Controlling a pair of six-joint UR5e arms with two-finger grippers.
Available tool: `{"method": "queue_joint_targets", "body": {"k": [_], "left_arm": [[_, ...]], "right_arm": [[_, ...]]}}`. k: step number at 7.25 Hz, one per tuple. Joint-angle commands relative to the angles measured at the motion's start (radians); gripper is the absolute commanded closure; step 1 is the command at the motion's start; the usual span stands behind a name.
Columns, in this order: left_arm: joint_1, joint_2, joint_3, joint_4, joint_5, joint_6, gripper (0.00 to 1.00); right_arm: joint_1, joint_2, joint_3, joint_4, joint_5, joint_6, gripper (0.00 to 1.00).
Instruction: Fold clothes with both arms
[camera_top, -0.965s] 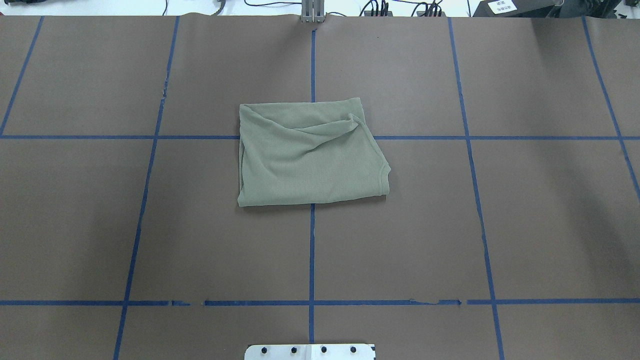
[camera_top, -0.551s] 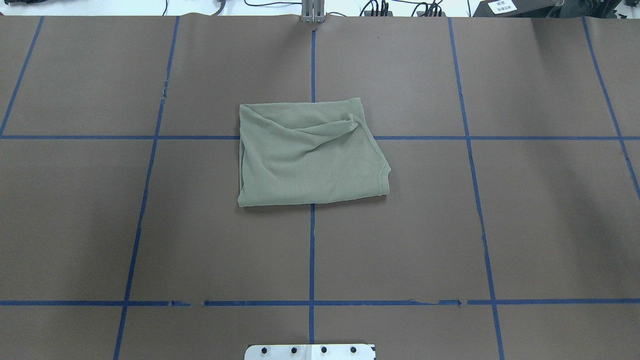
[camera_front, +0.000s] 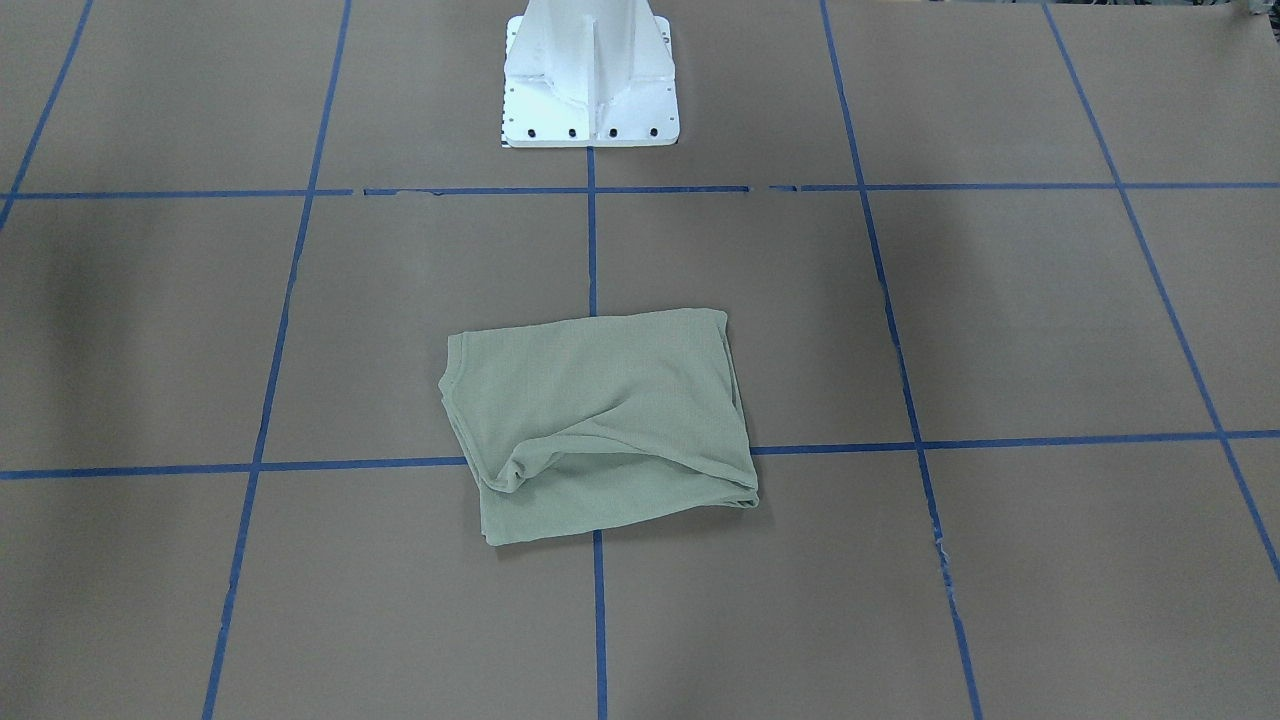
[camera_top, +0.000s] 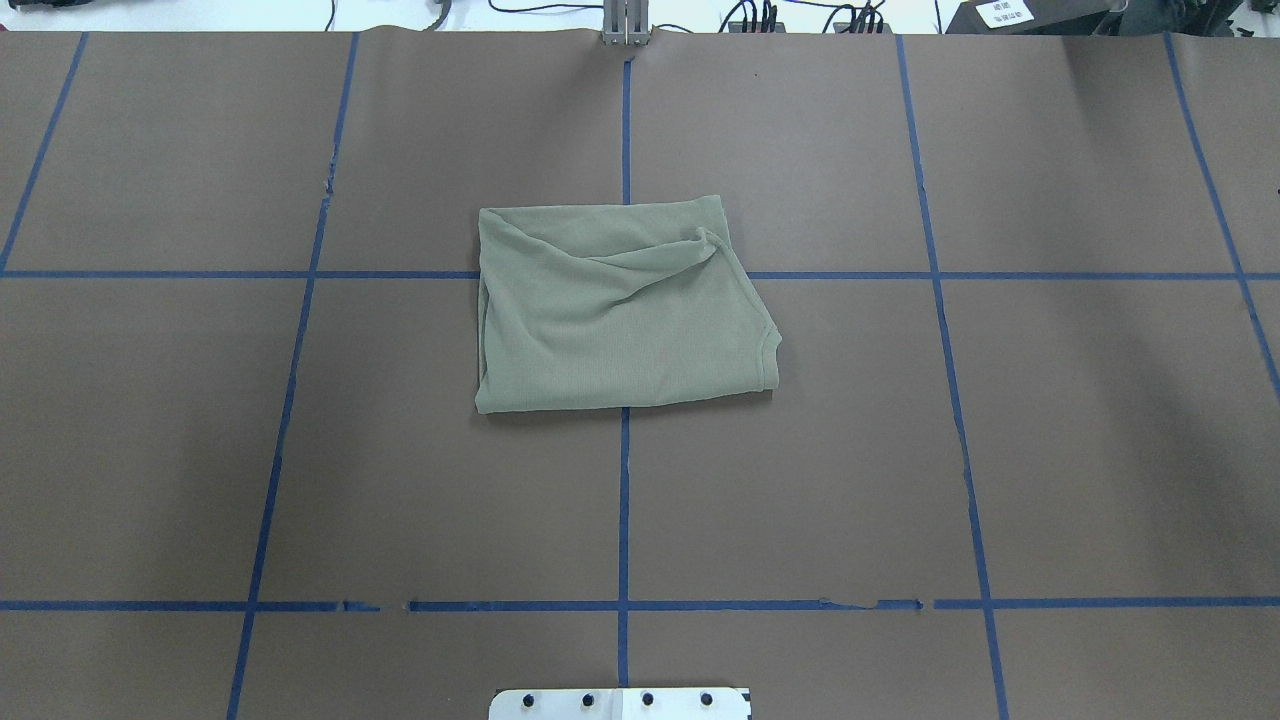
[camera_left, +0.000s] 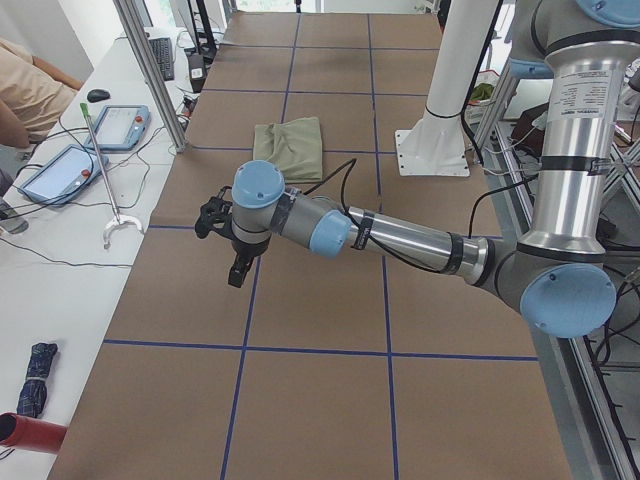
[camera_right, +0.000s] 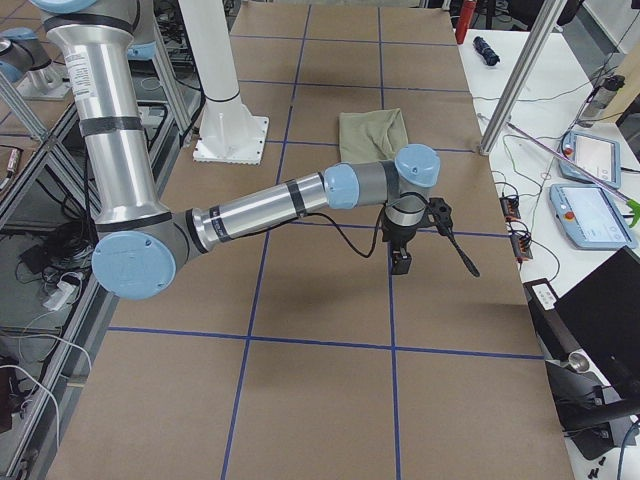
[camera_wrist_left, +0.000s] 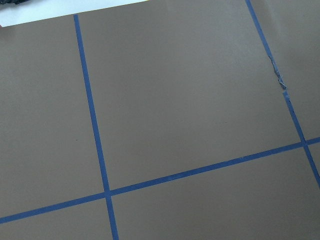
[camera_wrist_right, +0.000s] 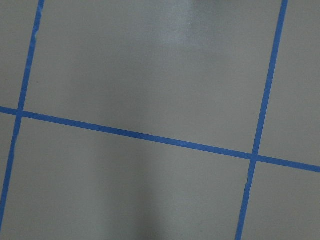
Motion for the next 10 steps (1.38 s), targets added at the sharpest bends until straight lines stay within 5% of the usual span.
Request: {"method": "queue_joint_targets", "body": {"k": [1, 10], "left_arm": [[0.000, 0.000, -0.005, 0.003, 0.000, -0.001, 0.00], [-0.002, 0.006, -0.017, 0.006, 0.000, -0.003, 0.00]], "right_arm": [[0.001, -0.001, 0.002, -0.001, 0.004, 0.002, 0.00], [0.001, -0.014, 0.007, 0.010, 0.059, -0.003, 0.00]]}}
